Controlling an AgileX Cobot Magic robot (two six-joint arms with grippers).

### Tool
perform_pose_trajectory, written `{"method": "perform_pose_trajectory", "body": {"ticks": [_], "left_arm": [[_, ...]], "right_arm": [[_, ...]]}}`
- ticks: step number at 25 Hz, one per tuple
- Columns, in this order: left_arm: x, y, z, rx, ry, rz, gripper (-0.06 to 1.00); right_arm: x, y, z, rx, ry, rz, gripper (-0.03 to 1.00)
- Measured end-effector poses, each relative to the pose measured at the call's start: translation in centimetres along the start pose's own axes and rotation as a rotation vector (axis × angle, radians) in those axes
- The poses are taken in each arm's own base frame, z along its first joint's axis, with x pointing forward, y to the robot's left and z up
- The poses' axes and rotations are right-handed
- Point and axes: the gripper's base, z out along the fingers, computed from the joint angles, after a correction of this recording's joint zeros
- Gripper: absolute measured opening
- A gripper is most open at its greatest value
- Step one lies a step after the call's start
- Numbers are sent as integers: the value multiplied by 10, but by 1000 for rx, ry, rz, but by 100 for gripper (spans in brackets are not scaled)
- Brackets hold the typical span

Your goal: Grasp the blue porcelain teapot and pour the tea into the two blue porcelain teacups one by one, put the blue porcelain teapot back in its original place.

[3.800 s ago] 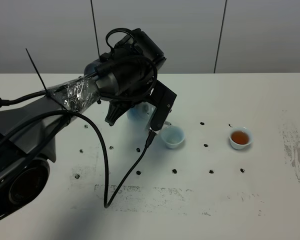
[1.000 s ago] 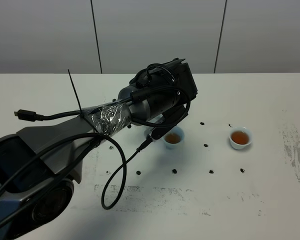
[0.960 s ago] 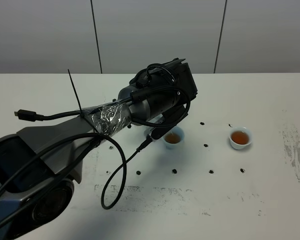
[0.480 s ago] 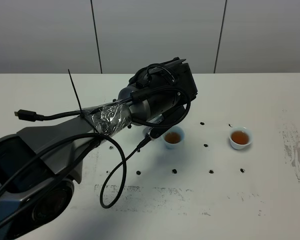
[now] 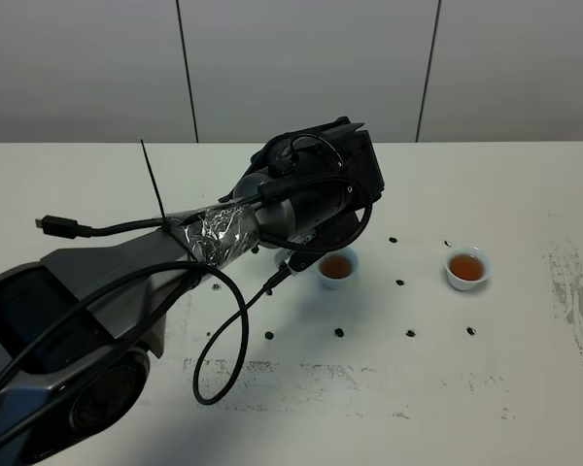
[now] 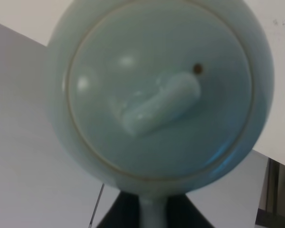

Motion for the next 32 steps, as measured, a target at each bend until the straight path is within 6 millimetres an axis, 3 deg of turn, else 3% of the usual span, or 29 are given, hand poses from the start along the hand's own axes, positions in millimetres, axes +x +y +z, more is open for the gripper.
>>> {"method": "perform_pose_trajectory", "body": {"ticks": [20,28,32], "left_arm": [[-5,0,-3,4,-78,-41,8],[21,-11,-7,77,-124,-131,8],[24,-19,-6,147,-211,-196,8]], "right_arm": [[0,0,0,0,0,0,37],[0,0,0,-1,0,0,37],[0,0,0,-1,0,0,37]]}}
